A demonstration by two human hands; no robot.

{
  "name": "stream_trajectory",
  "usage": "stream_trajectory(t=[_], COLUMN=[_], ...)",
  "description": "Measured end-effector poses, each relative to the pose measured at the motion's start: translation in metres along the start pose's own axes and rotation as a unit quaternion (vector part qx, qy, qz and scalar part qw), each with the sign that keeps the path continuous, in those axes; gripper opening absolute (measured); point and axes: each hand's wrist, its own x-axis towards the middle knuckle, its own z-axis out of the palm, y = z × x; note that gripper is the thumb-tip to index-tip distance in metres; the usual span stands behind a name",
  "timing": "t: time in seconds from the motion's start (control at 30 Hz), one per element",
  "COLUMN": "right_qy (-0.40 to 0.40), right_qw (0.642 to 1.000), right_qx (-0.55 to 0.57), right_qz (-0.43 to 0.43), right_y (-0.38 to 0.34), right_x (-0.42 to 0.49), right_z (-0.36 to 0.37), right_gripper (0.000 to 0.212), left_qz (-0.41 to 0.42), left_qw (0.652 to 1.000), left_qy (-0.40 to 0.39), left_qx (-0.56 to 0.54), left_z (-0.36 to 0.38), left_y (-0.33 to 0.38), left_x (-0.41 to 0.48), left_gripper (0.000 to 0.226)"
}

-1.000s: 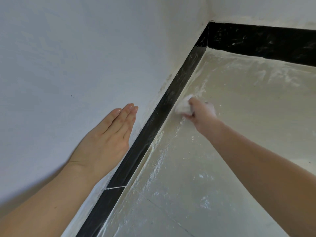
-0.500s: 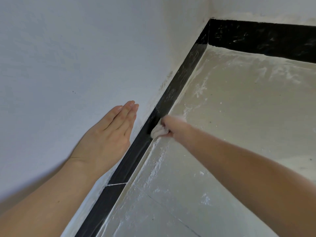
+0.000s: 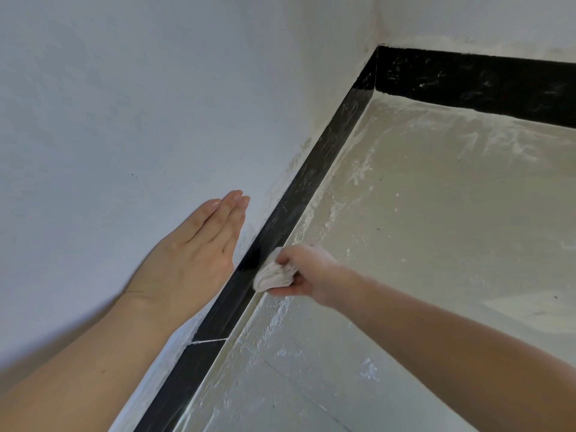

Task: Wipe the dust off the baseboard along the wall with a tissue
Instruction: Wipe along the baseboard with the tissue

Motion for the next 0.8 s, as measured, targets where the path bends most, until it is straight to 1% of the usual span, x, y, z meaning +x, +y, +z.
stream_trajectory(t=[0.03, 0.07, 0.1, 0.17, 0.23, 0.27, 0.3, 0.33, 0.37, 0.4, 0.43, 0.47, 0.5, 0.57, 0.6, 0.63, 0.7, 0.73, 0.8], right_qy=[-0.024, -0.028, -0.013, 0.023, 0.059, 0.083, 0.127, 0.134, 0.118, 0.114, 0.112, 0.124, 0.131, 0.088, 0.054, 0.022, -0.027, -0.043, -0.029], right_qw=[1.0, 1.0, 1.0, 0.997, 0.99, 0.983, 0.964, 0.961, 0.96, 0.947, 0.949, 0.952, 0.965, 0.992, 0.998, 0.999, 0.998, 0.997, 0.997], right_qx=[0.006, 0.015, 0.026, 0.049, 0.08, 0.129, 0.214, 0.211, 0.218, 0.256, 0.242, 0.234, 0.185, 0.068, 0.038, 0.023, 0.024, 0.033, 0.046], right_qz=[0.004, 0.001, -0.01, -0.058, -0.1, -0.098, -0.096, -0.119, -0.133, -0.157, -0.169, -0.156, -0.128, -0.063, -0.024, 0.009, 0.048, 0.061, 0.048], right_y=[0.0, -0.004, -0.012, -0.033, -0.057, -0.07, -0.084, -0.094, -0.102, -0.104, -0.102, -0.091, -0.075, -0.032, -0.014, 0.001, 0.016, 0.018, 0.007], right_x=[0.004, 0.009, 0.013, 0.025, 0.032, 0.033, 0.034, 0.032, 0.027, 0.026, 0.021, 0.017, 0.016, 0.013, 0.009, 0.005, 0.005, 0.006, 0.015], right_z=[0.007, 0.011, 0.014, 0.013, 0.006, 0.001, -0.008, -0.016, -0.021, -0.027, -0.029, -0.031, -0.028, -0.015, -0.005, 0.005, 0.02, 0.025, 0.026], right_gripper=[0.01, 0.014, 0.021, 0.037, 0.042, 0.041, 0.038, 0.033, 0.029, 0.026, 0.023, 0.019, 0.017, 0.019, 0.019, 0.017, 0.012, 0.014, 0.02], left_qz=[0.003, 0.003, 0.001, 0.001, 0.004, 0.006, 0.008, 0.01, 0.011, 0.01, 0.009, 0.006, 0.003, -0.001, -0.004, -0.009, -0.018, -0.018, -0.014], left_qw=[1.0, 1.0, 1.0, 1.0, 1.0, 1.0, 1.0, 1.0, 1.0, 1.0, 1.0, 1.0, 0.999, 0.999, 0.998, 0.997, 0.996, 0.996, 0.994], left_qy=[-0.002, -0.005, -0.008, -0.011, -0.01, -0.007, -0.005, -0.005, -0.006, -0.009, -0.012, -0.017, -0.024, -0.034, -0.037, -0.041, -0.04, -0.039, -0.045], left_qx=[0.004, 0.005, 0.003, -0.001, -0.004, -0.007, -0.012, -0.013, -0.013, -0.012, -0.014, -0.019, -0.024, -0.039, -0.048, -0.059, -0.076, -0.083, -0.097], left_z=[0.0, -0.001, 0.0, 0.0, 0.001, 0.001, 0.002, 0.001, 0.001, -0.001, -0.001, -0.002, -0.003, -0.005, -0.006, -0.008, -0.011, -0.013, -0.015], left_y=[-0.001, -0.001, -0.001, 0.0, 0.001, 0.001, 0.001, 0.001, 0.001, 0.0, -0.001, -0.001, -0.001, 0.0, 0.0, -0.001, -0.001, -0.002, -0.004], left_x=[0.0, 0.0, 0.0, 0.0, -0.001, -0.002, -0.002, -0.003, -0.003, -0.003, -0.002, -0.001, -0.001, 0.002, 0.005, 0.007, 0.013, 0.016, 0.022], left_gripper=[0.06, 0.06, 0.06, 0.058, 0.056, 0.056, 0.055, 0.054, 0.054, 0.055, 0.055, 0.055, 0.056, 0.057, 0.058, 0.059, 0.06, 0.06, 0.061])
